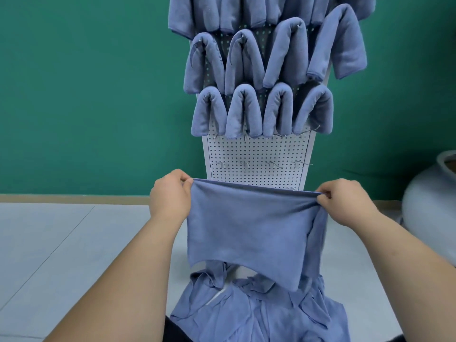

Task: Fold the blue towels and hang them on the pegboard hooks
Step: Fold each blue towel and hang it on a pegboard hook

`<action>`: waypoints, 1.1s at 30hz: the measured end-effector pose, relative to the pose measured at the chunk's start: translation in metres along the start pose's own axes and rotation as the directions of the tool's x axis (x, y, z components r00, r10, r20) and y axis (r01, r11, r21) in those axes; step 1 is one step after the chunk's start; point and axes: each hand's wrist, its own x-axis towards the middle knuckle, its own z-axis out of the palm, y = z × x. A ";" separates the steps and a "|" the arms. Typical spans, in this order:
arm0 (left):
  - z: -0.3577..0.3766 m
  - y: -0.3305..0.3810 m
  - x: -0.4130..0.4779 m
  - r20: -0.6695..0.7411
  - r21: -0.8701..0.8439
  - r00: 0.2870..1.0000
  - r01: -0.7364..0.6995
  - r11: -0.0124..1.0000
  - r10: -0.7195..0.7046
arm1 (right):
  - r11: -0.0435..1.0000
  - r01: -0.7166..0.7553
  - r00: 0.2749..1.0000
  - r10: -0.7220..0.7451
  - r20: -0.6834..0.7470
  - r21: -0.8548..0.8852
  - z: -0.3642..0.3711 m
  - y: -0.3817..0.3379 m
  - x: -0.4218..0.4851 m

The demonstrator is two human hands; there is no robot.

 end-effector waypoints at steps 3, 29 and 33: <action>0.009 0.004 0.001 0.068 -0.075 0.998 0.007 0.997 -0.001 | 0.990 0.024 0.999 -0.030 0.044 0.140 0.003 -0.010 0.003; 0.052 0.073 -0.017 0.219 -0.490 0.960 -0.045 0.870 0.172 | 0.957 0.185 0.968 -0.216 0.124 0.223 0.025 -0.034 0.021; 0.048 0.063 -0.011 0.163 -0.467 0.984 0.014 0.884 0.070 | 0.970 0.158 0.979 -0.177 0.097 0.182 0.019 -0.018 0.027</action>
